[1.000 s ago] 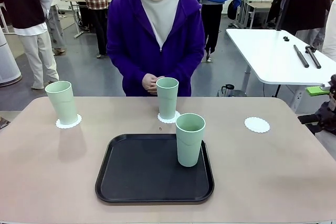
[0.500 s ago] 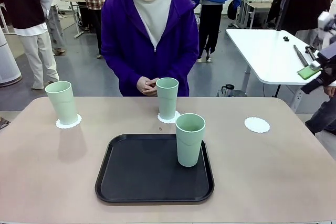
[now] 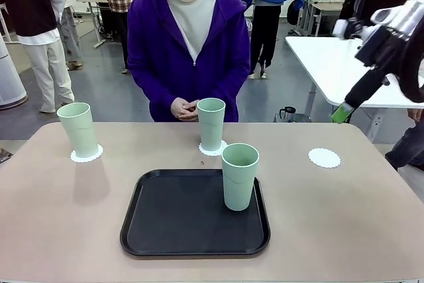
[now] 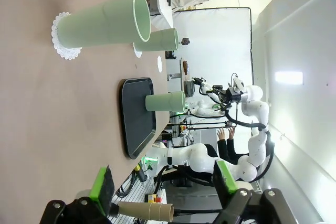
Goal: Place coasters on the table and set cups on them.
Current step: Take one Reusable plastic cup from the Flat Tray and place it on a coaster set by the human.
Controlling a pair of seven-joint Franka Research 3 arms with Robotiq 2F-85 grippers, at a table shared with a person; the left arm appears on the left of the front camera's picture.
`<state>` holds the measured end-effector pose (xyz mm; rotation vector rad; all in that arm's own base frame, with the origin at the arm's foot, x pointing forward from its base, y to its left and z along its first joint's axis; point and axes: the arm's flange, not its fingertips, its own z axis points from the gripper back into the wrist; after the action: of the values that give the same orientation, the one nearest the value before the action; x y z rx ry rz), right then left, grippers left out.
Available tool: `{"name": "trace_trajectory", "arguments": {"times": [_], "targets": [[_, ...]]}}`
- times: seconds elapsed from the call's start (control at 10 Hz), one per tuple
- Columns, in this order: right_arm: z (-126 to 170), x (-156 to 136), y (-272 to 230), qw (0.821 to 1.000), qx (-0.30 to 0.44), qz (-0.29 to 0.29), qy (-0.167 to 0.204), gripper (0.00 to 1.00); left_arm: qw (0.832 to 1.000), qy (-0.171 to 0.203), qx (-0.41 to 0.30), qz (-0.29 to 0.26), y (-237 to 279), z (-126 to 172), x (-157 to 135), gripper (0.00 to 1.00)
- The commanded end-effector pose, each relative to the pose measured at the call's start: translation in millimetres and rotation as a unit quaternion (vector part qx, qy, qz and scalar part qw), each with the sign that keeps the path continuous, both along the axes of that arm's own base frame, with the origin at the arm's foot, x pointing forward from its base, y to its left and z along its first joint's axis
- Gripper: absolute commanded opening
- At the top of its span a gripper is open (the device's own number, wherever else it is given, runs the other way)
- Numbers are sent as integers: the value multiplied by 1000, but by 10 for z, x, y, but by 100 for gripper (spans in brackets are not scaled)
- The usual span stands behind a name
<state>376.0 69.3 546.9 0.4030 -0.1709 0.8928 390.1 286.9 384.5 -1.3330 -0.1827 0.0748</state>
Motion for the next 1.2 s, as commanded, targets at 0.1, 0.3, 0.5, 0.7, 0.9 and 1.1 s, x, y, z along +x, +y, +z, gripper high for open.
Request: {"name": "trace_trajectory", "arguments": {"times": [0.1,0.3,0.5,0.7,0.9,1.1], "targets": [[-328,21,196,998,-54,2,-23,100,1000,-2,-2,2,7,13,-24,100],[-212,4,203,999,-40,19,-24,100,1000,-2,-2,2,7,13,-24,100],[-212,4,203,999,-40,19,-24,100,1000,-2,-2,2,7,13,-24,100],[-266,18,207,999,-32,19,-26,100,1000,-2,-2,2,7,13,-24,100],[-615,308,38,978,107,173,-34,100,1000,-2,-2,2,7,13,-24,100],[-951,621,-187,943,218,236,-92,100,1000,-2,-2,2,7,13,-24,100]]}}
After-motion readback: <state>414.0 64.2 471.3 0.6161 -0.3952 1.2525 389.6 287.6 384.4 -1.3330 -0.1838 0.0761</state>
